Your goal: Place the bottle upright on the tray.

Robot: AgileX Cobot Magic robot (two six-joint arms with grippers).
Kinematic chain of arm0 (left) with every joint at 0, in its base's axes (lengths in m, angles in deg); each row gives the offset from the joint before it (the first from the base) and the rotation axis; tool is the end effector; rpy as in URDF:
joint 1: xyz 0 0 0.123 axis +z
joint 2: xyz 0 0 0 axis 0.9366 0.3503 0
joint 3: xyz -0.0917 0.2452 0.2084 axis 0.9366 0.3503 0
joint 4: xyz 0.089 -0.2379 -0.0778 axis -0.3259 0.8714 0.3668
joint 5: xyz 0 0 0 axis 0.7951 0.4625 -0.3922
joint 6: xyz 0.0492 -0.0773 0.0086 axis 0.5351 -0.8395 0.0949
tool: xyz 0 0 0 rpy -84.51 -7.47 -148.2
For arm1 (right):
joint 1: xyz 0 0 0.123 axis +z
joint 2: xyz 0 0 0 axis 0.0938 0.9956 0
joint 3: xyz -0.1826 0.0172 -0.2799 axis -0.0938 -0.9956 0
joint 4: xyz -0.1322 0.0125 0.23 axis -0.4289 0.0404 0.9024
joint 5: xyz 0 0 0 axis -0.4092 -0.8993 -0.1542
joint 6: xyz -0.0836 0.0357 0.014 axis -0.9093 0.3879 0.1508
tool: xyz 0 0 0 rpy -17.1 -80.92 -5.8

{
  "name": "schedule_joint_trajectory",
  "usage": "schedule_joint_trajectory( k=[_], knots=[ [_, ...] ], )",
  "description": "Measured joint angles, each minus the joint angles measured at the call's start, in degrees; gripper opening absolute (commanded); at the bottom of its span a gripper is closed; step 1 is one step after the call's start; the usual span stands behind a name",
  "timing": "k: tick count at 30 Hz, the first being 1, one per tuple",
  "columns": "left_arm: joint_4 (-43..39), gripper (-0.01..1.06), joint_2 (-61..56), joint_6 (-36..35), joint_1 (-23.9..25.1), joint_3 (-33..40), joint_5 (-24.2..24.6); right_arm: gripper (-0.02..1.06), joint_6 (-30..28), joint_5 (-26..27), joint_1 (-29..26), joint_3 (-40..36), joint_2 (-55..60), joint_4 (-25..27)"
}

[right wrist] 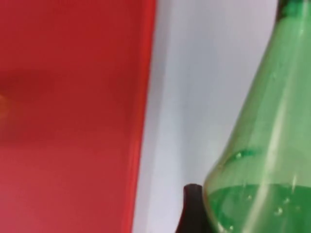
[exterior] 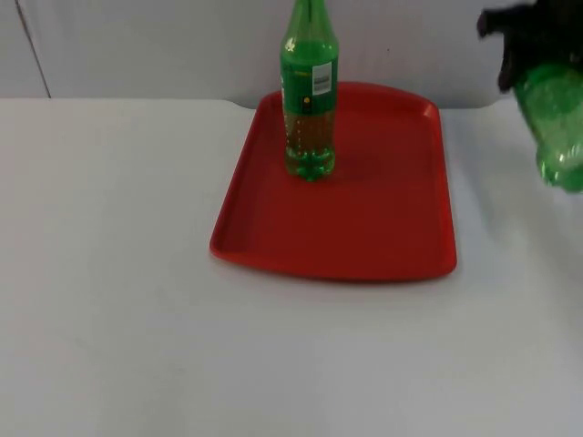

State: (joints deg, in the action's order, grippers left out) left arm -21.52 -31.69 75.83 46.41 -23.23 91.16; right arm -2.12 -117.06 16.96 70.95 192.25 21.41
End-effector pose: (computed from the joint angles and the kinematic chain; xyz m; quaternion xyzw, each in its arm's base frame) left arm -0.0403 0.0119 0.2823 0.1842 0.8383 -0.1251 0.4977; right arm 0.5308 0.1095 0.2677 -0.0162 0.9774 0.0422 0.2067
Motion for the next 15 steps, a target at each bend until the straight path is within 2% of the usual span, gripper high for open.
schedule_joint_trajectory(
  k=[10, 15],
  knots=[
    [0.0, 1.05, 0.0, 0.0, 0.0, 0.0, 0.0, 0.0, -3.6, 6.3, 1.6, -2.2, -14.9, -0.4],
    [0.0, 1.05, 0.0, 0.0, 0.0, 0.0, 0.0, 0.0, -6.3, 12.0, 3.3, -9.3, -24.7, 0.0]
  ],
)
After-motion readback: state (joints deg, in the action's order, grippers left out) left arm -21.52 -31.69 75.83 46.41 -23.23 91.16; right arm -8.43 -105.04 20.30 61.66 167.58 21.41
